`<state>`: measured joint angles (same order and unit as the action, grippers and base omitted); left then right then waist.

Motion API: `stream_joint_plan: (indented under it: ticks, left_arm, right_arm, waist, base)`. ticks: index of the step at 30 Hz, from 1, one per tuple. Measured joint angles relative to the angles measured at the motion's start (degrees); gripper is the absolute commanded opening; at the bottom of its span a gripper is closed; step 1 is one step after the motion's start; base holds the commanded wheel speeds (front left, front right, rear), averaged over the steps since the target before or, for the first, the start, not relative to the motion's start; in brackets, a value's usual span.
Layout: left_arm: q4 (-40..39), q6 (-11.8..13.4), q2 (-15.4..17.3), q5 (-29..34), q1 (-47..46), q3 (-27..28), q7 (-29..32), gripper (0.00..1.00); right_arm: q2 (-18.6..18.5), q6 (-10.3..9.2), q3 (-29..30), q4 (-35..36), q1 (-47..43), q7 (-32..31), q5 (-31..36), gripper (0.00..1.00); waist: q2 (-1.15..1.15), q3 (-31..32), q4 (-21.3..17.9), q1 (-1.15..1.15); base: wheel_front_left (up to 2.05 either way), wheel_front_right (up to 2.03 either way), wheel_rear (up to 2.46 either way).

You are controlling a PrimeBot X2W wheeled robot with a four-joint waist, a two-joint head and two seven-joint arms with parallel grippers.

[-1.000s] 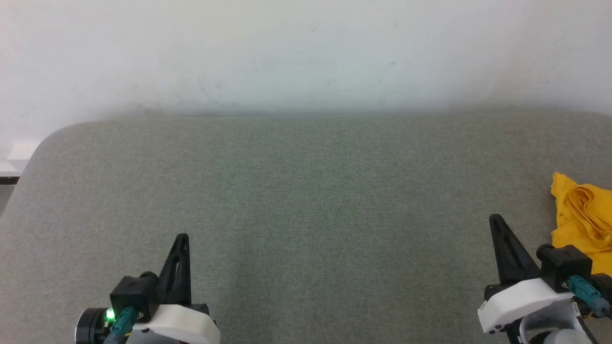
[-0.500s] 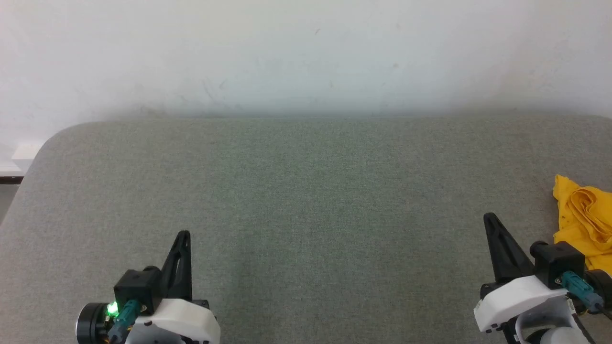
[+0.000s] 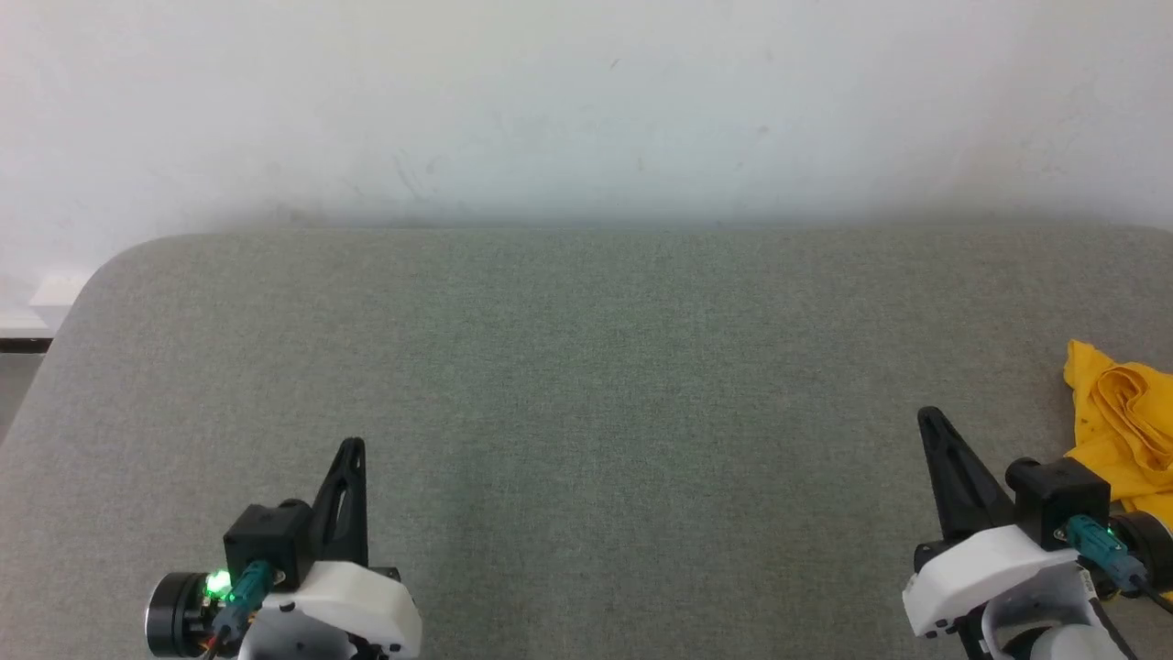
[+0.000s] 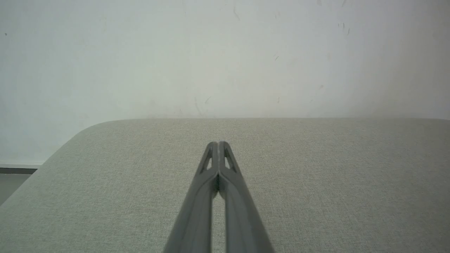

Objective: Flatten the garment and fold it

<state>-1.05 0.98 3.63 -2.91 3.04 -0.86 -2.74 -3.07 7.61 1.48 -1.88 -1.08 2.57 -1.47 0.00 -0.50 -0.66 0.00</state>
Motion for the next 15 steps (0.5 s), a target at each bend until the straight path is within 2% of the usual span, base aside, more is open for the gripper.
stream_joint_plan:
  ticks: [15]
  left_arm:
    - [0.5,-0.5,-0.4,1.5,-1.3,0.4,1.8,0.00]
  right_arm:
    - [0.0,0.00,-0.9,1.0,0.2,-1.5,0.5,0.00]
  waist:
    - [0.00,0.3,0.4,0.00]
  base:
    - [0.00,0.00,0.00]
